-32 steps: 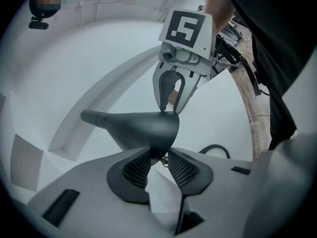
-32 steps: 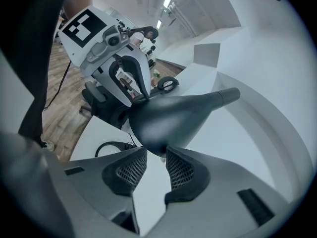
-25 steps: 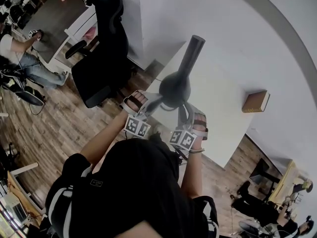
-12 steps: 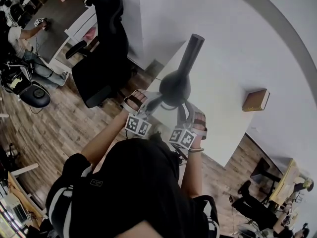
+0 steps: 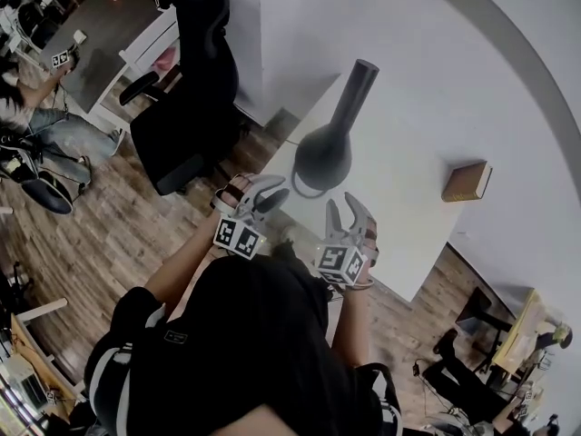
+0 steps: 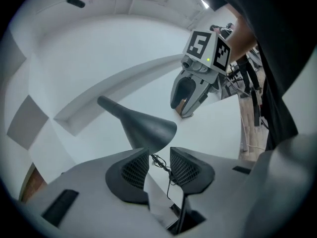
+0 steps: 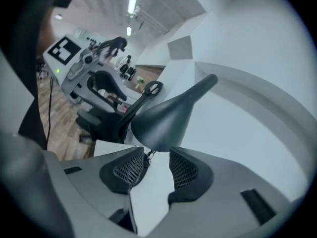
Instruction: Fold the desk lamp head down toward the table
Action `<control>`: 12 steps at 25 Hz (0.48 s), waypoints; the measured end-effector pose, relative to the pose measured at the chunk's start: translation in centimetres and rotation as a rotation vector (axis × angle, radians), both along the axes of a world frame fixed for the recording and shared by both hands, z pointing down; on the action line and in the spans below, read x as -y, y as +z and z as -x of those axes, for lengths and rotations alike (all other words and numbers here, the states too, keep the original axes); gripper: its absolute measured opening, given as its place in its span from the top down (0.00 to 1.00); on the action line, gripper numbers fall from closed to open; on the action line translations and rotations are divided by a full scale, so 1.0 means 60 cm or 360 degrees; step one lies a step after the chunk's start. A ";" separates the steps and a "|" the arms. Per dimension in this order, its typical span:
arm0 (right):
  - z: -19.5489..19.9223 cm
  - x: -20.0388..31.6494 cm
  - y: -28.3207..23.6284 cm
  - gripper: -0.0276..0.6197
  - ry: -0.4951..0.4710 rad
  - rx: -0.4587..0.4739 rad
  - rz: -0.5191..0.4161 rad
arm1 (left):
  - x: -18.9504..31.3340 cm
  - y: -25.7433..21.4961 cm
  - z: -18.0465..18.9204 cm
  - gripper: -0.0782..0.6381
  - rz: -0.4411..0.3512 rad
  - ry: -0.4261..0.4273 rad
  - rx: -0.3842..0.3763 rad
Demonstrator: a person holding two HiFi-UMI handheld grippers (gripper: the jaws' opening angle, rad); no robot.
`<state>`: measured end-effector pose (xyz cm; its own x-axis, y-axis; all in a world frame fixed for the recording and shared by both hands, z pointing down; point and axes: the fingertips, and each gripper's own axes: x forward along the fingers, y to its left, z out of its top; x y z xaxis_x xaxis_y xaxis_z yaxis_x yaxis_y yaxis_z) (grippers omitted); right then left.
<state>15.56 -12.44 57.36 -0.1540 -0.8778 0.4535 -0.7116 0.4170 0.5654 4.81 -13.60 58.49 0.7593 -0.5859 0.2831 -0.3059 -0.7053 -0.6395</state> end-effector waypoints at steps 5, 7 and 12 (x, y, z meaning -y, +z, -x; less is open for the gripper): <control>0.016 -0.010 -0.090 0.75 0.0117 0.0561 -0.0087 | 0.002 -0.129 0.023 0.83 0.0056 -0.0156 -0.0496; 0.019 -0.010 -0.125 0.81 0.0174 0.0780 -0.0151 | 0.001 -0.181 0.027 0.84 0.0156 -0.0138 -0.0693; 0.022 -0.016 -0.191 0.91 0.0261 0.1037 -0.0288 | 0.000 -0.282 0.047 0.85 0.0507 -0.0157 -0.1200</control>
<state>14.25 -11.49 45.88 -0.2042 -0.9661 0.1582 -0.9753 0.2147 0.0522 1.99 -13.62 41.54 0.7613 -0.6375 -0.1185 -0.6430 -0.7658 -0.0116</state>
